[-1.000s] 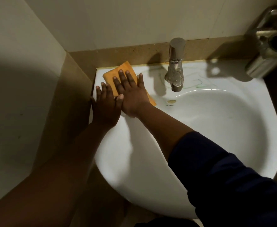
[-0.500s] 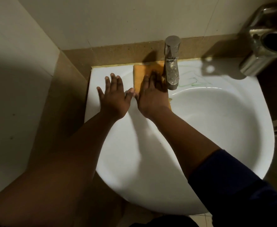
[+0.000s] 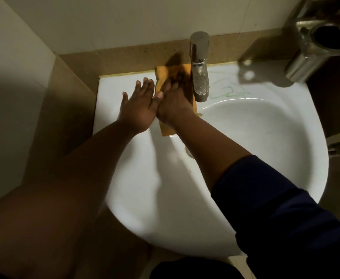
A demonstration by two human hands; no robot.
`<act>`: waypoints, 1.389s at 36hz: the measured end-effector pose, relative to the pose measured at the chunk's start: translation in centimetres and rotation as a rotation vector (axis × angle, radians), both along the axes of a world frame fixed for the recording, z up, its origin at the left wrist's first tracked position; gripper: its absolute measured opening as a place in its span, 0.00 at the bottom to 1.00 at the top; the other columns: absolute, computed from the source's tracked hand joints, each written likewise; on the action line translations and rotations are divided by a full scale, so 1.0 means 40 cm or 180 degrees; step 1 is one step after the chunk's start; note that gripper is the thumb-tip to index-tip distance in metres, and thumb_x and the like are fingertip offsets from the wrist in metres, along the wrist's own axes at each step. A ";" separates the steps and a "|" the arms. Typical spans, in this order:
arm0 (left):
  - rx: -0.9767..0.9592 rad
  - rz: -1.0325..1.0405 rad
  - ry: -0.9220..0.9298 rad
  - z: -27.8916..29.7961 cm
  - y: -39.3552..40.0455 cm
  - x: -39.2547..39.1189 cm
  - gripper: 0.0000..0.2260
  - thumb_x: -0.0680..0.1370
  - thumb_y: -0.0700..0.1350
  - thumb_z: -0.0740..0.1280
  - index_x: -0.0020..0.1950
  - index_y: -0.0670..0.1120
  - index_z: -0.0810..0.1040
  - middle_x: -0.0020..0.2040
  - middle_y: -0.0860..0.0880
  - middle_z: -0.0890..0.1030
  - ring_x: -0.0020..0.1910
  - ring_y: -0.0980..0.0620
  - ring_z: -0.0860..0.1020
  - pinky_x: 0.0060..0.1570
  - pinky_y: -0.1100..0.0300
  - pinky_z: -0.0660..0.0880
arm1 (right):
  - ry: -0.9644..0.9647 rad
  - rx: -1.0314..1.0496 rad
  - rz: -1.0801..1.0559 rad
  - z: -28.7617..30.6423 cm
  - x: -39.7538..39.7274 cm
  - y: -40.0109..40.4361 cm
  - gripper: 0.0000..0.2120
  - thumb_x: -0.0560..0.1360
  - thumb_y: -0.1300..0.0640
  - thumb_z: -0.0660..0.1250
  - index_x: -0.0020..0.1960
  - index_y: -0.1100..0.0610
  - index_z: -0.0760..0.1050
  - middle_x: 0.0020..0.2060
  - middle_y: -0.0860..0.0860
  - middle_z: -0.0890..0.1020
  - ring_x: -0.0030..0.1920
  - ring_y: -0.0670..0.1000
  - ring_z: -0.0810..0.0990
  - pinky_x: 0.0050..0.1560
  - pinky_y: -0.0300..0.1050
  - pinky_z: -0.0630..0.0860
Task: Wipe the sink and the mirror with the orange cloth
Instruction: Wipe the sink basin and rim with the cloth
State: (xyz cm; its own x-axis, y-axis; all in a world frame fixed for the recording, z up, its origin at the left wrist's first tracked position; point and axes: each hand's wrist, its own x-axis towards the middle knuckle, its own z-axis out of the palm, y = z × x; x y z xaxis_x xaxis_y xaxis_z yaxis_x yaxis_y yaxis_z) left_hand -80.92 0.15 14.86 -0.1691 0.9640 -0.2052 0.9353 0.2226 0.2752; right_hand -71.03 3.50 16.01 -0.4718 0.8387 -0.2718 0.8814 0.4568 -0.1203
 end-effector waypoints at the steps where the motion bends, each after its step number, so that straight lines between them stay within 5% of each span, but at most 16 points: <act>1: -0.0033 -0.0029 -0.0027 -0.001 -0.006 0.005 0.26 0.82 0.56 0.43 0.77 0.47 0.46 0.78 0.49 0.47 0.77 0.50 0.44 0.73 0.45 0.39 | 0.0124 -0.0053 -0.0067 -0.001 0.011 -0.007 0.30 0.81 0.50 0.51 0.76 0.66 0.45 0.74 0.63 0.56 0.74 0.60 0.55 0.73 0.53 0.52; 7: 0.0047 -0.0031 0.0283 -0.027 -0.034 0.057 0.29 0.81 0.58 0.43 0.77 0.45 0.45 0.78 0.46 0.45 0.77 0.47 0.42 0.72 0.41 0.40 | -0.0018 0.0554 0.0242 -0.041 0.100 -0.068 0.29 0.81 0.50 0.47 0.77 0.60 0.42 0.76 0.60 0.55 0.76 0.61 0.48 0.72 0.62 0.46; 13: 0.0139 -0.0035 0.0232 -0.035 -0.060 0.119 0.30 0.80 0.59 0.44 0.77 0.44 0.43 0.78 0.46 0.44 0.77 0.48 0.40 0.71 0.40 0.38 | -0.0362 0.0579 0.0545 -0.054 0.170 -0.072 0.27 0.80 0.50 0.48 0.77 0.57 0.49 0.75 0.55 0.58 0.76 0.58 0.50 0.70 0.66 0.46; 23: 0.0463 -0.0239 0.0112 -0.045 -0.070 0.195 0.29 0.79 0.60 0.43 0.76 0.47 0.56 0.78 0.46 0.51 0.77 0.48 0.44 0.71 0.38 0.39 | -0.0057 0.0455 -0.0226 -0.043 0.260 -0.107 0.28 0.81 0.48 0.45 0.77 0.59 0.44 0.77 0.58 0.47 0.77 0.55 0.43 0.70 0.68 0.41; 27: 0.0496 -0.0270 0.0152 -0.050 -0.057 0.183 0.28 0.79 0.58 0.41 0.77 0.47 0.52 0.78 0.47 0.51 0.77 0.48 0.45 0.71 0.39 0.41 | 0.0230 0.0317 -0.0509 -0.047 0.202 -0.111 0.28 0.81 0.51 0.43 0.77 0.63 0.44 0.76 0.60 0.45 0.76 0.57 0.41 0.71 0.65 0.39; 36: 0.0480 -0.0296 0.0186 -0.052 -0.027 0.222 0.26 0.81 0.57 0.44 0.77 0.47 0.49 0.78 0.46 0.49 0.77 0.45 0.43 0.70 0.37 0.39 | 0.0100 0.0412 -0.0355 -0.051 0.316 -0.062 0.30 0.81 0.44 0.45 0.76 0.62 0.49 0.76 0.61 0.46 0.77 0.57 0.44 0.72 0.63 0.40; 41: 0.0514 -0.0279 -0.0083 -0.042 -0.003 0.243 0.24 0.82 0.54 0.46 0.77 0.50 0.50 0.78 0.48 0.50 0.77 0.48 0.44 0.71 0.40 0.38 | 0.0068 0.0350 -0.0438 -0.034 0.280 -0.045 0.27 0.81 0.49 0.45 0.75 0.64 0.52 0.76 0.64 0.48 0.76 0.61 0.46 0.72 0.62 0.40; 50: 0.0569 0.0085 -0.0432 -0.046 0.008 0.260 0.24 0.82 0.56 0.46 0.77 0.51 0.51 0.78 0.49 0.50 0.77 0.51 0.43 0.71 0.42 0.35 | -0.0109 0.0360 -0.0118 -0.042 0.263 0.089 0.33 0.79 0.43 0.46 0.77 0.59 0.41 0.77 0.58 0.44 0.77 0.56 0.42 0.71 0.66 0.40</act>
